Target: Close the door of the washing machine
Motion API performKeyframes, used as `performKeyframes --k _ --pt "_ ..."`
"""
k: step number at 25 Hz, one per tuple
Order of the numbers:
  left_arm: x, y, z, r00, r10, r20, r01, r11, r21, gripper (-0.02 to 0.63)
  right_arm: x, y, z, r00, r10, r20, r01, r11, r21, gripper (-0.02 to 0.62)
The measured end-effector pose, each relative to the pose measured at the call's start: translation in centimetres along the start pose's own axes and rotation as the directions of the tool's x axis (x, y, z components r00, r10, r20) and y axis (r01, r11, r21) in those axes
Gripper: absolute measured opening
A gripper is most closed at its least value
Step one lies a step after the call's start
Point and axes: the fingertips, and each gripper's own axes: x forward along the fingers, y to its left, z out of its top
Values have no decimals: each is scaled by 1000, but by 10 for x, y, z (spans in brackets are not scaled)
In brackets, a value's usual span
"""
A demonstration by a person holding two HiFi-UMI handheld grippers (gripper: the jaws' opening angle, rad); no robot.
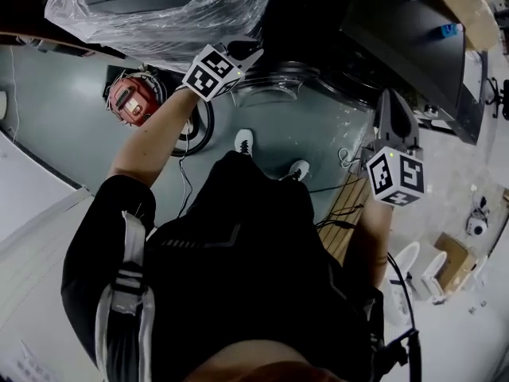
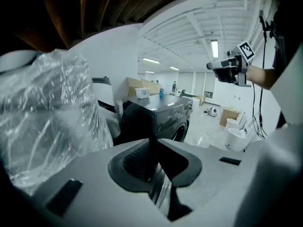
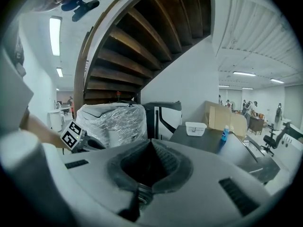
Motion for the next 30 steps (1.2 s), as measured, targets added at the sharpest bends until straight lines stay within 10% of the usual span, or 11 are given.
performKeyframes --k 14,30 --pt "81 6 -153 926 -135 -353 167 984 63 138 20 27 -74 987 1 -158 3 1000 24 5" --pt "104 4 -191 868 -221 -444 276 959 62 153 24 43 -129 973 26 -231 -7 997 82 5"
